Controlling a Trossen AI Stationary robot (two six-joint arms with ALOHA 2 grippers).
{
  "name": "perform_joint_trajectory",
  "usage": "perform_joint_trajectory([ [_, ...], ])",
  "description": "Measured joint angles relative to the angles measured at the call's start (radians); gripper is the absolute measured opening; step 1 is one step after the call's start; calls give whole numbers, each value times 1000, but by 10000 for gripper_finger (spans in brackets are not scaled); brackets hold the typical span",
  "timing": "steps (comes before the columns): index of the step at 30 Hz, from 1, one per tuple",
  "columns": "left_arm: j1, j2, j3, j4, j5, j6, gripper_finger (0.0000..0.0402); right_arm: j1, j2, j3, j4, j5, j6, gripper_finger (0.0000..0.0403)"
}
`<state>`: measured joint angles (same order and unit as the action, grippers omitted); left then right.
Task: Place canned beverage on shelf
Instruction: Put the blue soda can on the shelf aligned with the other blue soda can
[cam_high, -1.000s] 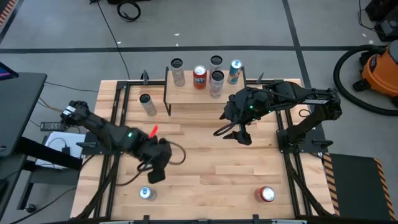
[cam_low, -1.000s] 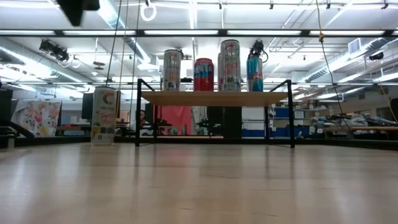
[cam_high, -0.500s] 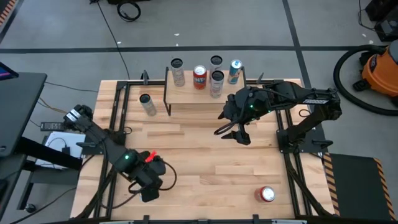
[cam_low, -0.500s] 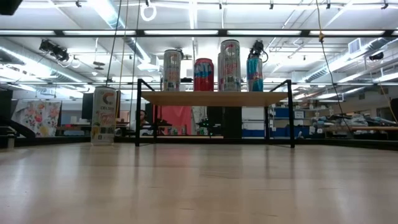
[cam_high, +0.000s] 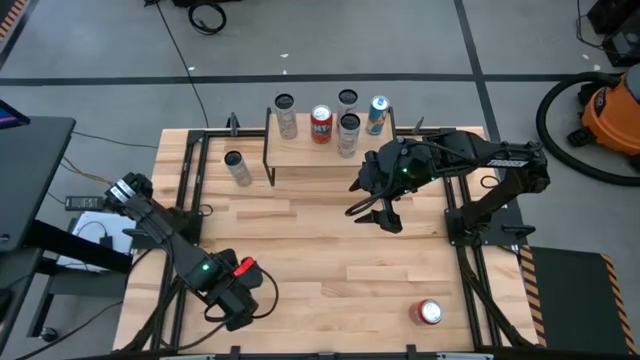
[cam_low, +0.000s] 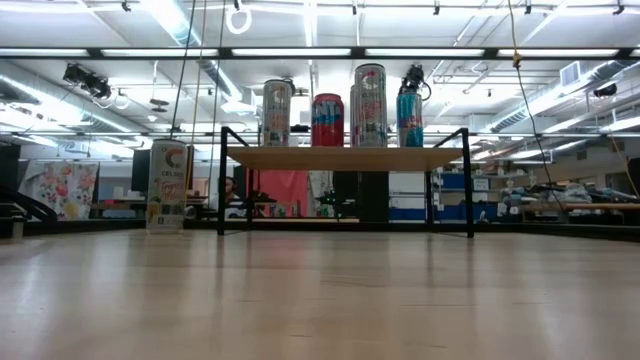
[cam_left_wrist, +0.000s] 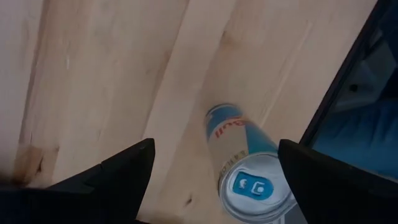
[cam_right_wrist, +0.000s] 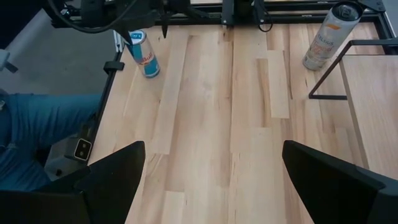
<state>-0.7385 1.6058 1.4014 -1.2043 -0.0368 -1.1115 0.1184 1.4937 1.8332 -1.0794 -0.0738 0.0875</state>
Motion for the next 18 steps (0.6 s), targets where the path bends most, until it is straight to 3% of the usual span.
perform_joint_trajectory([
  [18,-23,0,0,28,6,-57,353,0,0,0,0,-5,1,390],
])
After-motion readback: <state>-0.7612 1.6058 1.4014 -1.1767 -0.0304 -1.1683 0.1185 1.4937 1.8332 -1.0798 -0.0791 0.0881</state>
